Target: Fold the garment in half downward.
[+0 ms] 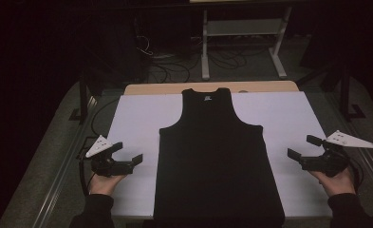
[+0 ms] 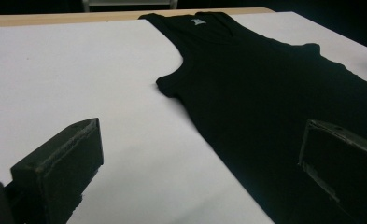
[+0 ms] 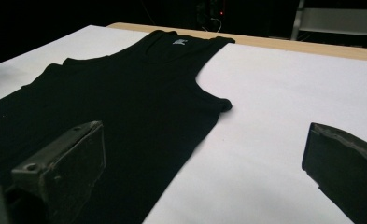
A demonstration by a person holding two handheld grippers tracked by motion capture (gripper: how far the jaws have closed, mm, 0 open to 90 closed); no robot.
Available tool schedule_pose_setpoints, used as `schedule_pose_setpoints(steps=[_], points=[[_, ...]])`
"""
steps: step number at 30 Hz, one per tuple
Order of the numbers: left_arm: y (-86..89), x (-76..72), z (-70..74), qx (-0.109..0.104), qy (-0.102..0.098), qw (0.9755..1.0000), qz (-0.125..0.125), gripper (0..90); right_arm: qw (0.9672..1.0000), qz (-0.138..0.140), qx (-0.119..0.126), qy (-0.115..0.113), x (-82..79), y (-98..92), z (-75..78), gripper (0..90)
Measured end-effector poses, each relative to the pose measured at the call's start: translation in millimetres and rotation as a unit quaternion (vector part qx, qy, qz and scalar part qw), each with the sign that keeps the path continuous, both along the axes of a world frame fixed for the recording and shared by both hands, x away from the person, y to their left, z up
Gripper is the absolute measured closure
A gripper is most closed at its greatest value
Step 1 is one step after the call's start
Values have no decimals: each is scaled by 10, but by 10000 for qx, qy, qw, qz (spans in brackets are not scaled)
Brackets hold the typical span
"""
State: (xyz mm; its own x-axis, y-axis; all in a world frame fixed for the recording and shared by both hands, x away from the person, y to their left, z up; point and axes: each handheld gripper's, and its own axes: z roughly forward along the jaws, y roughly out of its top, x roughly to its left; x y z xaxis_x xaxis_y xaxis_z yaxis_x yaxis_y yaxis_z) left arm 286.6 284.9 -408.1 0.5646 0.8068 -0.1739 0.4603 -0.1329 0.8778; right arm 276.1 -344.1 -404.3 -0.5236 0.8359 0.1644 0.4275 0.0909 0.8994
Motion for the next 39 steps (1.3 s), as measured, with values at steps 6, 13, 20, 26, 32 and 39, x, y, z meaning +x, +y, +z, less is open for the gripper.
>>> schedule_pose_setpoints(steps=[6, 13, 20, 26, 32, 39], points=[[14, -5, 8, -29, -21, 10000, 18, 0, 10000, 33, -5, -10, -1, 6, 2, 0], [17, 6, 9, -20, -5, 10000, 0, 0, 10000, 48, 8, -30, -1, 6, 12, 0], [-1, 30, 15, -16, -48, 10000, -23, 0, 9999, 114, -43, -9, 30, 32, 20, 0], [-33, 81, 20, 25, -37, 9999, -96, 0, 9998, 158, -95, 17, 77, 47, 41, 0], [-30, 131, 43, 141, -44, 9998, -158, 0, 9996, 242, 95, 73, 143, 39, 49, 0], [-73, 177, 76, 208, -8, 9995, -248, 0, 9995, 263, -90, 155, 241, 61, 91, 0]])
